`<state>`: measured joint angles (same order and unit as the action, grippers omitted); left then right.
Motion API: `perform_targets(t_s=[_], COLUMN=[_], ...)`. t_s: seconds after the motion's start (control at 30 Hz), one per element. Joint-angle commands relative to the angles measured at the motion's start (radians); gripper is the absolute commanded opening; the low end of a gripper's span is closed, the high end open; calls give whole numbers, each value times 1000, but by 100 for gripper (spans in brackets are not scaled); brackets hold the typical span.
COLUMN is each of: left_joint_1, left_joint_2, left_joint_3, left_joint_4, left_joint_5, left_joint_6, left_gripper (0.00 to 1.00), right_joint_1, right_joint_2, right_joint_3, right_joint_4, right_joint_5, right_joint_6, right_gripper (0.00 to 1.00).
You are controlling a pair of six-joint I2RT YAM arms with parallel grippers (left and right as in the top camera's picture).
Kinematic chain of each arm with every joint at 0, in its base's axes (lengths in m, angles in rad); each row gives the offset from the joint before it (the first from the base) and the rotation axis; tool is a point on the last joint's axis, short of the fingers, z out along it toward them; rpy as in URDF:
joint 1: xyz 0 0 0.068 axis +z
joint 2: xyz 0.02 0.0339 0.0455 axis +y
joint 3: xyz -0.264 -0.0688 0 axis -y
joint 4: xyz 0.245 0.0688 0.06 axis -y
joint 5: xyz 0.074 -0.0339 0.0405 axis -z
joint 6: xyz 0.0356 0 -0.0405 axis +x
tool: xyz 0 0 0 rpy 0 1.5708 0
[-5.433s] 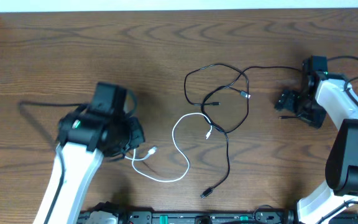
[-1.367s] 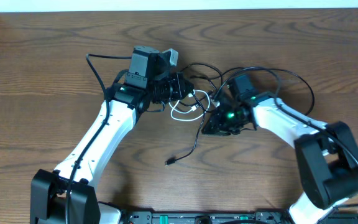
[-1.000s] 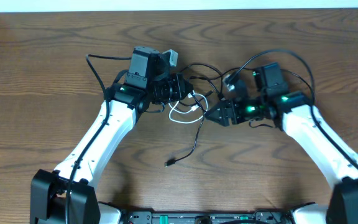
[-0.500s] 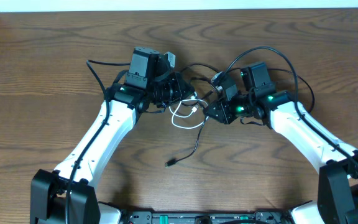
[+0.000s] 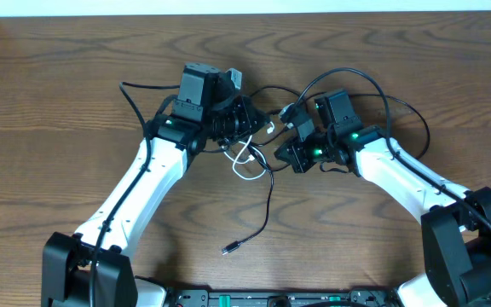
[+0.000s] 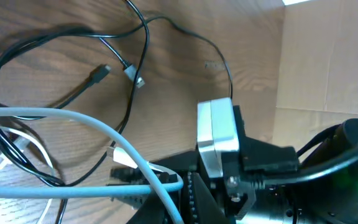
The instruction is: Untangle cables
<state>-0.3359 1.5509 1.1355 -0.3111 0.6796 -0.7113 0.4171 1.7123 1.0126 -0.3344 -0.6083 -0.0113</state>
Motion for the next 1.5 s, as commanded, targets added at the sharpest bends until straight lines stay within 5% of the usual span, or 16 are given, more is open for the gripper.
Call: perform_targets(t_s=[0.0, 0.2, 0.27, 0.43, 0.7, 0.9, 1.07, 1.3, 1.37, 1.47], left_joint_1=[0, 1, 1, -7, -26, -92, -127, -142, -142, -140], left_joint_2=[-2, -2, -2, -2, -2, -2, -2, -2, -2, -2], left_joint_3=[-8, -8, -8, -8, -8, -8, -8, -8, -8, -8], left_joint_4=[-8, -23, -24, -35, -26, -66, -66, -66, -66, -66], left_joint_5=[25, 45, 43, 8, -16, -130, -135, -135, -135, -143], left_joint_6=[-9, -10, -34, -201, -415, -575, -763, -822, -821, -821], left_gripper=[7, 8, 7, 7, 7, 8, 7, 8, 8, 7], right_joint_1=[-27, -100, -135, -269, -255, -145, -74, -42, -42, -42], right_joint_2=[5, 5, -2, -49, -47, -47, -47, -47, -47, -47], right_joint_3=[6, 6, 7, 8, 1, 1, 1, 1, 1, 1], right_joint_4=[-16, -52, -77, -167, -189, -89, -3, 21, 19, 16], right_joint_5=[76, 48, 6, -511, -636, -687, -568, -542, -521, -444], right_joint_6=[34, 40, 23, -278, -337, -288, -133, -116, -114, -72], right_gripper=[18, 36, 51, 84, 98, 99, 81, 74, 56, 11])
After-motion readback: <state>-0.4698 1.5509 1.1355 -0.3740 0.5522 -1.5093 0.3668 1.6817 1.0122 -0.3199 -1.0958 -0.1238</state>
